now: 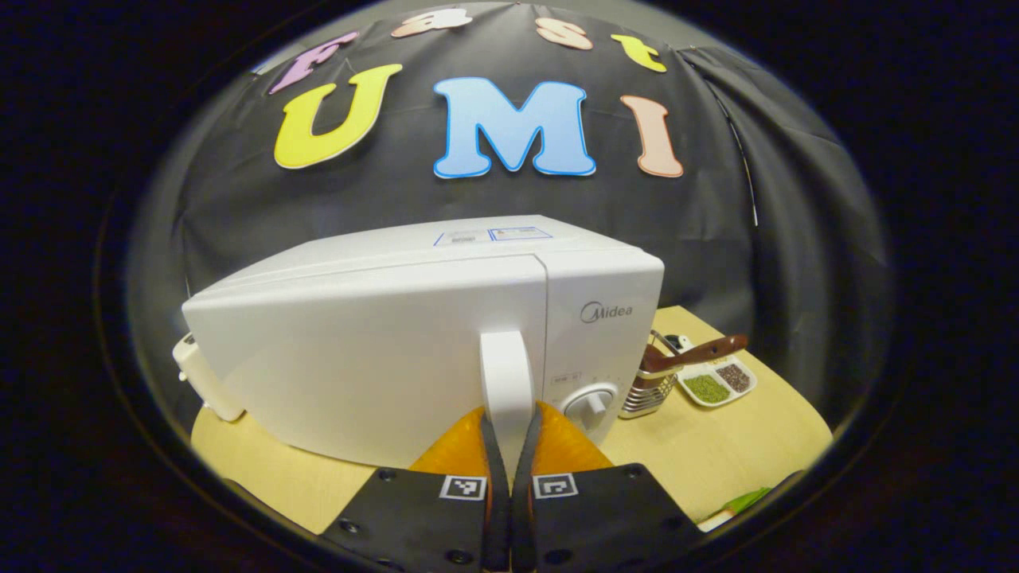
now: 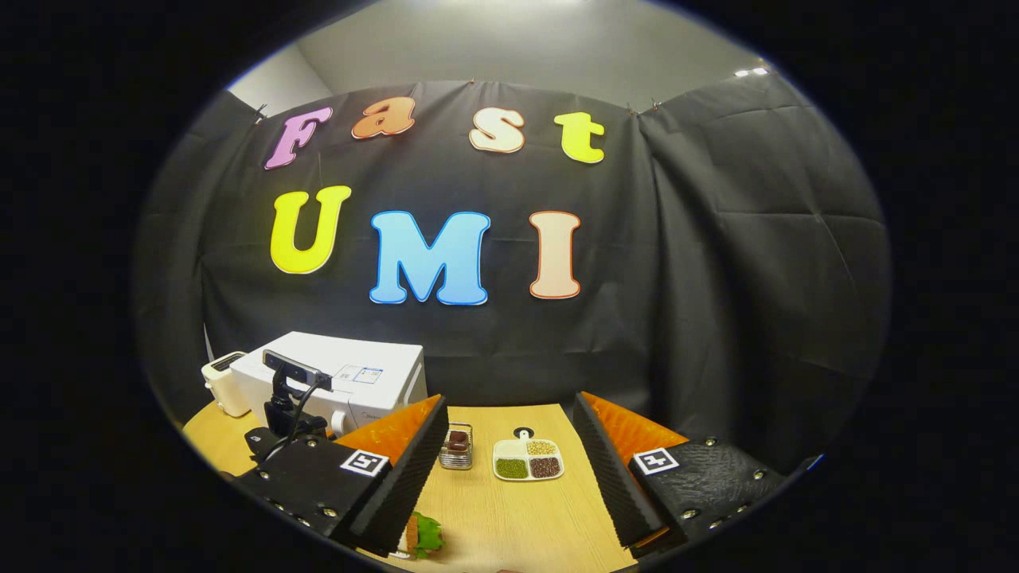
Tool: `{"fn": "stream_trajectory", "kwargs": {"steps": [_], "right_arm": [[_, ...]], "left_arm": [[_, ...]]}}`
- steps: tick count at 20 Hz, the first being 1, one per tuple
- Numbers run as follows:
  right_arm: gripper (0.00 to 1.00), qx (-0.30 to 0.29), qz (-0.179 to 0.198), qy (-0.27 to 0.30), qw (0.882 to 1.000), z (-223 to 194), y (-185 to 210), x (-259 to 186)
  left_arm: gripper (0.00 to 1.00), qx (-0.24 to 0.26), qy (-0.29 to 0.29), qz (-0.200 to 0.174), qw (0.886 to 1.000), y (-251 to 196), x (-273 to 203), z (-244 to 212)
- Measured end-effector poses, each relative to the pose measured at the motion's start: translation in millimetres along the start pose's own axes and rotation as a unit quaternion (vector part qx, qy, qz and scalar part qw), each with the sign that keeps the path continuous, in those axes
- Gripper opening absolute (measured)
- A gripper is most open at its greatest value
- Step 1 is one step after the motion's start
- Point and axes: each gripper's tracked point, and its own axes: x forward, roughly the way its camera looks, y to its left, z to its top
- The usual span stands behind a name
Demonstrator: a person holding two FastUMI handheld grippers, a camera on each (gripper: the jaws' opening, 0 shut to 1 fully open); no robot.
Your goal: Open the microwave oven with the left hand, put the food in, and close the microwave oven.
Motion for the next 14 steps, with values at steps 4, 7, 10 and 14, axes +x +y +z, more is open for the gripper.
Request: {"fn": "stream_trajectory", "kwargs": {"steps": [4, 7, 10, 14], "right_arm": [[0.96, -0.001, 0.0, -0.003, 1.0, 2, 0, -3], [0.96, 0.007, 0.003, -0.001, 1.0, 0, 3, -4], [0.96, 0.017, 0.017, 0.002, 1.0, -2, 17, -7], [0.96, 0.015, 0.048, 0.002, 0.999, -4, 45, -18]], "left_arm": [[0.07, 0.001, 0.022, -0.017, 1.0, 0, -16, -13], [0.07, 0.004, 0.01, -0.058, 0.998, 3, -63, -28], [0.07, 0.028, 0.026, -0.109, 0.993, 10, -95, -44], [0.07, 0.057, 0.047, -0.169, 0.983, 32, -149, -67]]}}
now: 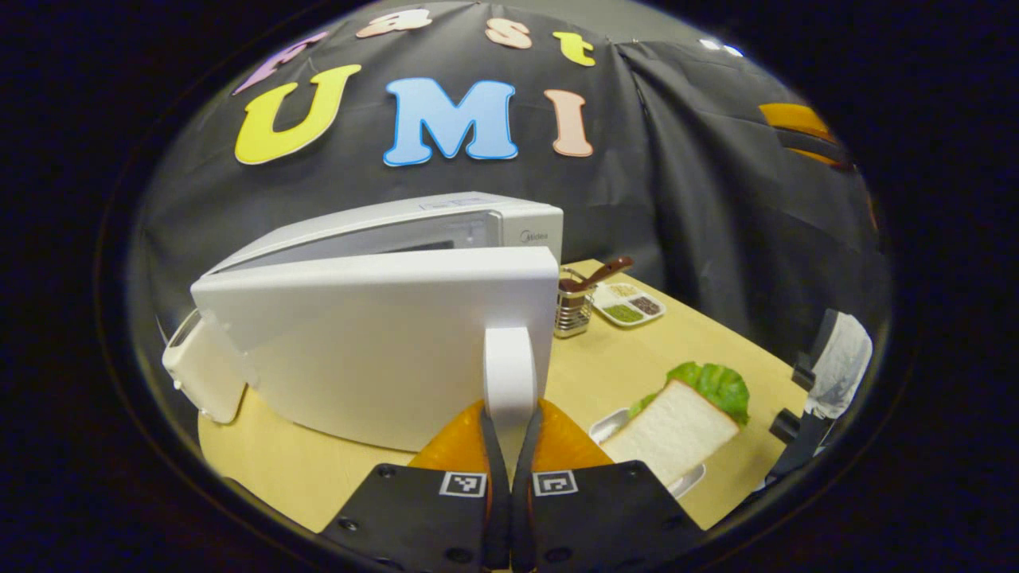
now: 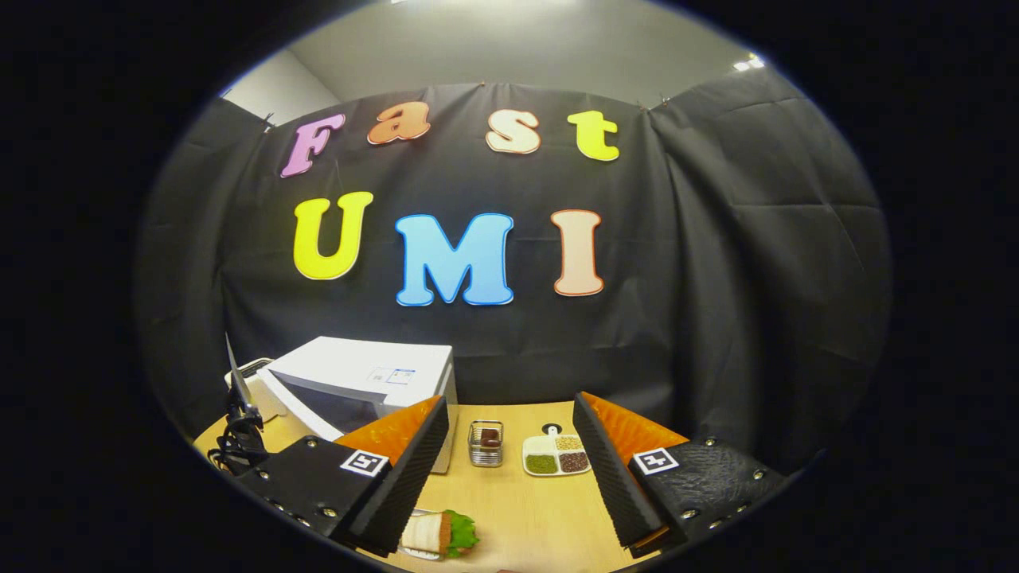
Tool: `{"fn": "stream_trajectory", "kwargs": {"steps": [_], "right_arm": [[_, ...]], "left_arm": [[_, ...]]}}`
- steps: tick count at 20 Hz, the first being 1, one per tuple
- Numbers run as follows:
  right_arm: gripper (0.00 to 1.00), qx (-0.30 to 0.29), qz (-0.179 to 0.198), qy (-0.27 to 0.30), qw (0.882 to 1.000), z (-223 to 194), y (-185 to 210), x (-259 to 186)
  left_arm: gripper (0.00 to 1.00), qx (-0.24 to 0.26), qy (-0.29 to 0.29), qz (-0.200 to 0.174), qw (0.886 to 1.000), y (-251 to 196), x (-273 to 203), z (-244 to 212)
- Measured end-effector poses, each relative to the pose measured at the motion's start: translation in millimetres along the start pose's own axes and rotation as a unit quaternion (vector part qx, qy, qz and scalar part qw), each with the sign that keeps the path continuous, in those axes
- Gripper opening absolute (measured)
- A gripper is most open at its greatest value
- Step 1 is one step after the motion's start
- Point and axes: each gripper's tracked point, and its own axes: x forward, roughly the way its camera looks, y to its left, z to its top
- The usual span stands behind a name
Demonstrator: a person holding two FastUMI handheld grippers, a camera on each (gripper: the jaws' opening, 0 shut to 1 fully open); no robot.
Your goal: Open the microwave oven with the left hand, put the food in, and close the microwave oven.
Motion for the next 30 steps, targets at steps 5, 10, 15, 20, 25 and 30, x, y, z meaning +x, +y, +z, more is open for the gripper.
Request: {"fn": "stream_trajectory", "kwargs": {"steps": [5, 10, 15, 20, 25, 30], "right_arm": [[0.96, 0.039, 0.061, 0.041, 0.996, -23, 49, -8], [0.97, 0.09, 0.143, 0.116, 0.979, -67, 102, -8], [0.99, 0.142, 0.15, 0.21, 0.956, -126, 103, -6], [0.98, 0.182, 0.115, 0.3, 0.929, -210, 73, -1], [0.98, 0.232, 0.079, 0.364, 0.899, -276, 55, 4], [0.98, 0.329, 0.085, 0.396, 0.853, -298, 67, 1]], "left_arm": [[0.07, 0.005, 0.026, -0.03, 0.999, 23, -83, -48], [0.07, 0.011, 0.055, -0.047, 0.997, 60, -146, -83], [0.07, 0.0, 0.073, -0.053, 0.996, 108, -190, -111], [0.07, -0.003, 0.08, -0.039, 0.996, 160, -225, -129], [0.08, -0.006, 0.071, -0.029, 0.997, 193, -239, -138], [0.13, -0.024, 0.047, 0.011, 0.999, 227, -253, -143]]}}
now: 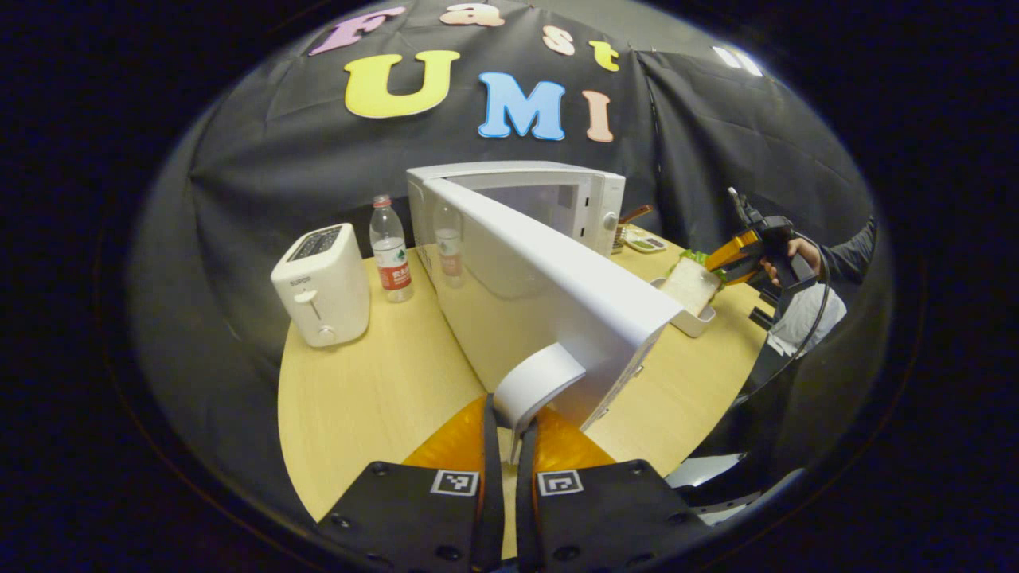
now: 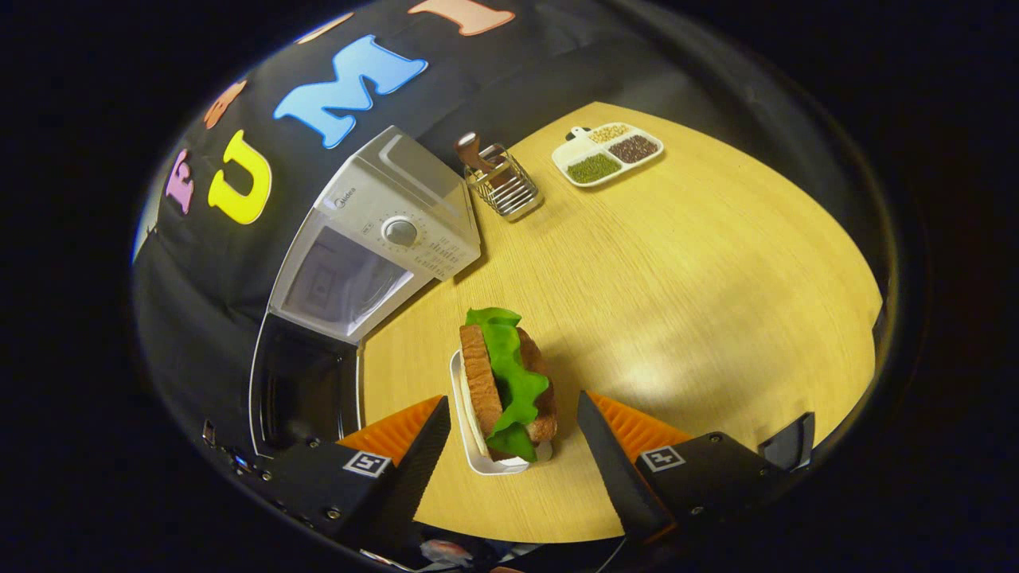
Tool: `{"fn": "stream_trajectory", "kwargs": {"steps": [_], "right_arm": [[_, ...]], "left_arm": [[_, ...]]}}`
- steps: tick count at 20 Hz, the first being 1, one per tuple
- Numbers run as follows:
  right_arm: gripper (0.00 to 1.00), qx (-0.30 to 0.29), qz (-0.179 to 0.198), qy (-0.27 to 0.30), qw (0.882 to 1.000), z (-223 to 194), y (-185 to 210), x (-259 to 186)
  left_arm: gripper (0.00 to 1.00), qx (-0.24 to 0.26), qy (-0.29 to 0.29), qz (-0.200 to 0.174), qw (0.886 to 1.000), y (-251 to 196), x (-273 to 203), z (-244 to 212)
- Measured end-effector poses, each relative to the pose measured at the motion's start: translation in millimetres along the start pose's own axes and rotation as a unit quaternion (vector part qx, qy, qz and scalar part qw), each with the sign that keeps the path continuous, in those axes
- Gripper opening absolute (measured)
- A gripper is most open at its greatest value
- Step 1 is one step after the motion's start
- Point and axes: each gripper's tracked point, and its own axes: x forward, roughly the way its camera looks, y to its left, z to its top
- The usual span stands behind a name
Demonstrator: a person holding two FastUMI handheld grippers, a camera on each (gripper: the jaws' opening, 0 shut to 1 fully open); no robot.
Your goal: Open the microwave oven with the left hand, put the food in, and close the microwave oven.
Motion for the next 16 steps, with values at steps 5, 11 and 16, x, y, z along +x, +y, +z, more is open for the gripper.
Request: {"fn": "stream_trajectory", "kwargs": {"steps": [5, 11, 16], "right_arm": [[0.98, 0.001, -0.007, 0.019, 1.0, -9, -2, 15], [0.84, -0.01, -0.012, 0.03, 0.999, -12, 3, 23], [0.38, -0.032, 0.0, 0.017, 0.999, -7, 16, 24]], "left_arm": [[0.53, -0.122, -0.055, 0.01, 0.991, 19, -18, 2], [0.96, -0.114, -0.113, 0.123, 0.979, 25, -62, 8], [0.98, -0.194, -0.24, 0.191, 0.932, 35, -138, 60]]}}
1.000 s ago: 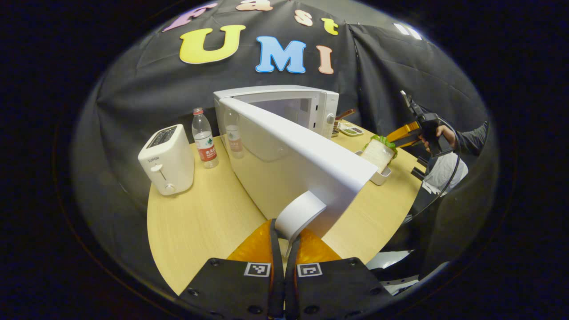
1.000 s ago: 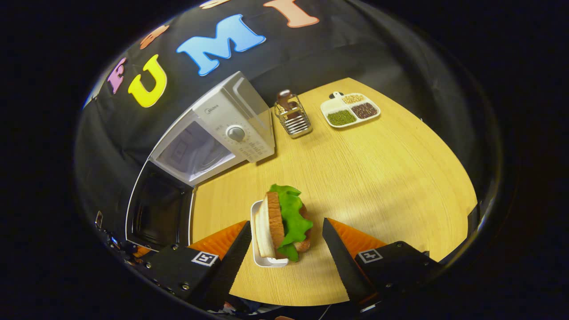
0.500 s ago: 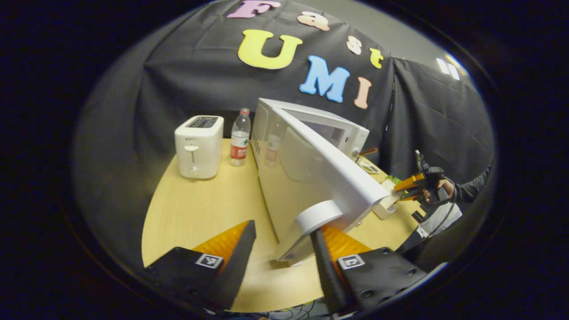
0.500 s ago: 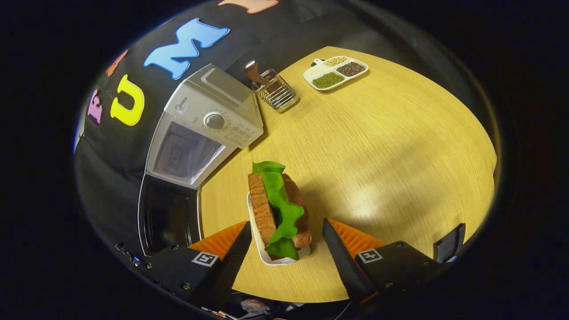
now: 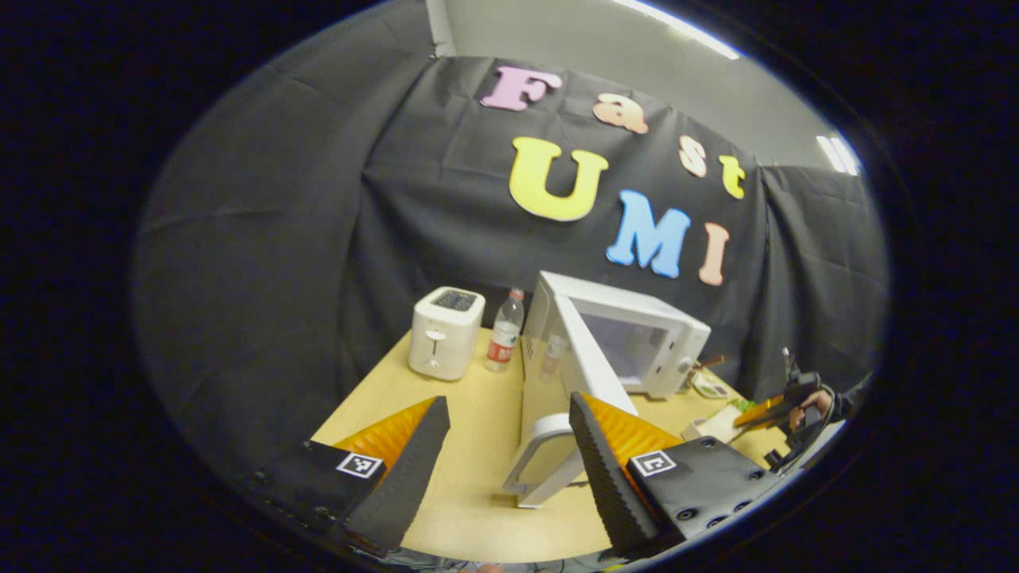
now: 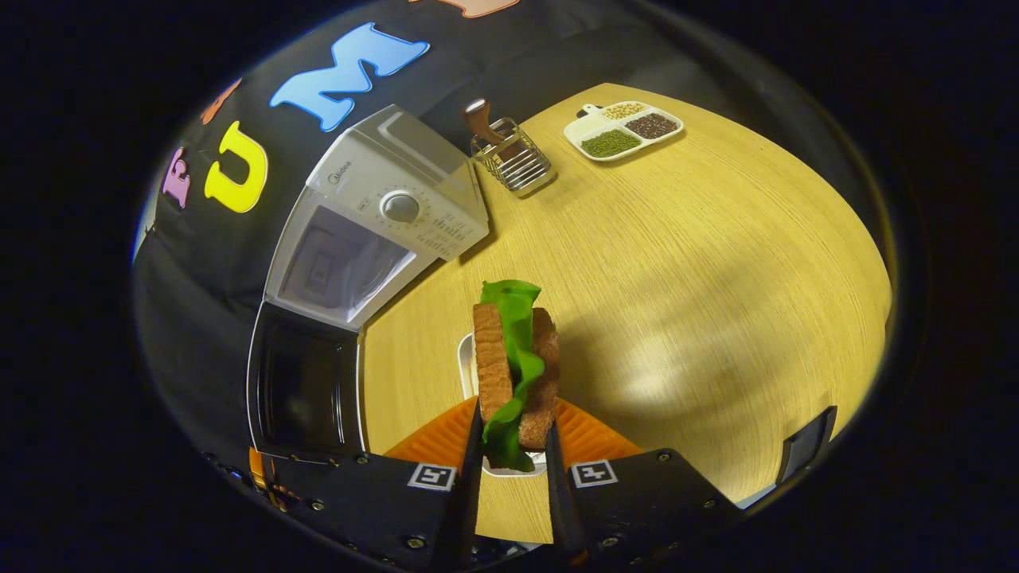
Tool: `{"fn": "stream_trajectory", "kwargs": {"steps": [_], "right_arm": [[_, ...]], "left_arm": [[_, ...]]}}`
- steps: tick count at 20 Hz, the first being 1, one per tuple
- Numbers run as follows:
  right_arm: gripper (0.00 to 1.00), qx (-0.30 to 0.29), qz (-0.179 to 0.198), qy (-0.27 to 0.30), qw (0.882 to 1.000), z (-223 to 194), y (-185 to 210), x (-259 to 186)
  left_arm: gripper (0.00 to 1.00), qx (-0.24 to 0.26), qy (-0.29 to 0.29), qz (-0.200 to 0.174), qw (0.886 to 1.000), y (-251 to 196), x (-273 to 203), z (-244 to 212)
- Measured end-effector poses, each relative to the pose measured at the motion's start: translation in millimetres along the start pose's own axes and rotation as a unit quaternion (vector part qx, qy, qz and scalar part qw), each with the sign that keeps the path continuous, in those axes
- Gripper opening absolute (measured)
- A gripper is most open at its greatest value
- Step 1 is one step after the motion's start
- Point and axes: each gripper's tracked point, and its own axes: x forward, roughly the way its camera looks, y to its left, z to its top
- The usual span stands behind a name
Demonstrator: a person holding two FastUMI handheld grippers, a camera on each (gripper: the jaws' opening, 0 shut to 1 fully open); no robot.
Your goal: Open the microwave oven with the left hand, put the food in, and close the microwave oven.
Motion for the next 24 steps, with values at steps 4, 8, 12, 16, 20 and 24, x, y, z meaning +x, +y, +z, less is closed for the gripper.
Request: {"fn": "stream_trajectory", "kwargs": {"steps": [4, 8, 12, 16, 20, 24], "right_arm": [[0.28, -0.045, 0.027, -0.035, 0.998, 8, 25, -24], [0.27, -0.046, 0.091, -0.083, 0.991, 26, 71, -61], [0.27, -0.043, 0.164, -0.124, 0.978, 47, 132, -86], [0.27, -0.038, 0.222, -0.143, 0.964, 60, 188, -84], [0.27, 0.009, 0.248, -0.146, 0.958, 65, 231, -43], [0.27, 0.08, 0.263, -0.138, 0.951, 69, 267, 13]], "left_arm": [[0.97, 0.026, -0.063, 0.008, 0.998, -28, -31, 58], [0.97, 0.053, -0.104, 0.0, 0.993, -80, -36, 97], [0.94, 0.072, -0.116, -0.009, 0.991, -129, -32, 104], [0.94, 0.091, -0.112, -0.019, 0.989, -168, -28, 108], [0.94, 0.091, -0.1, -0.029, 0.99, -187, -22, 104], [0.98, 0.089, -0.109, -0.018, 0.99, -186, -26, 113]]}}
